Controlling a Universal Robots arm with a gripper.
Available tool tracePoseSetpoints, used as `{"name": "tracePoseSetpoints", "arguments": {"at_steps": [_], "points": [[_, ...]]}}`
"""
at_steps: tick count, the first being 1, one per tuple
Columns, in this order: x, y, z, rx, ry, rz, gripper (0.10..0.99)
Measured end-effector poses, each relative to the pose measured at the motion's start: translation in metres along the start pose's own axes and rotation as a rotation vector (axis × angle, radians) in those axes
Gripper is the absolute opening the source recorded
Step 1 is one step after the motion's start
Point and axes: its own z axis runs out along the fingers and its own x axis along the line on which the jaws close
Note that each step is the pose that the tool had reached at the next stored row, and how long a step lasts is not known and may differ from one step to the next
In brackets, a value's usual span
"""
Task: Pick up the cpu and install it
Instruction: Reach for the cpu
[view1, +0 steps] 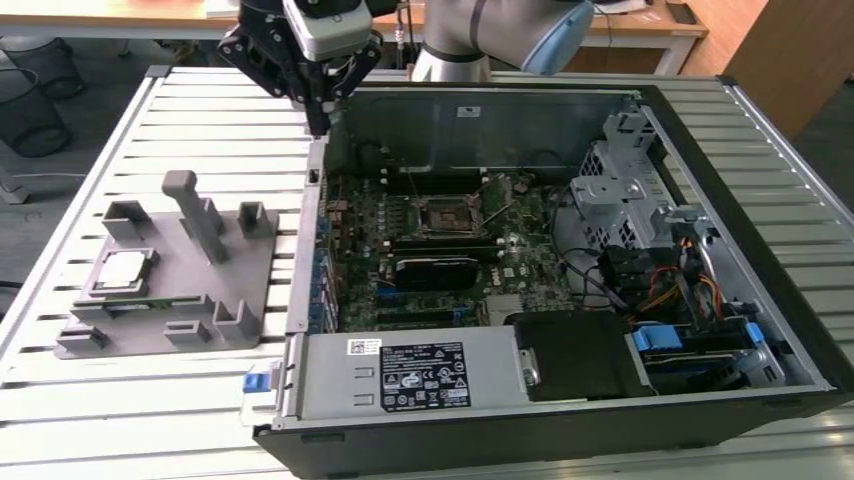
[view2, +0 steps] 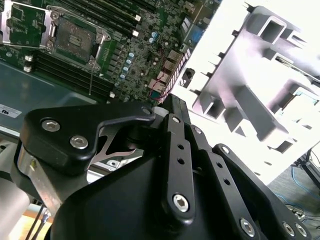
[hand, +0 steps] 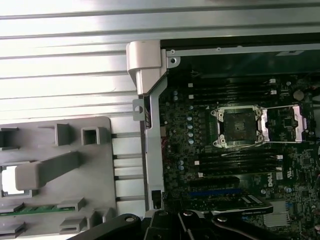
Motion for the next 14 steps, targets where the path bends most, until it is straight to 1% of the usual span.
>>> {"name": "tracePoseSetpoints", "arguments": {"at_steps": [14], "points": [[0.0085,-0.0007,0.0013,0.000,0.0010,0.000,0.106]]}}
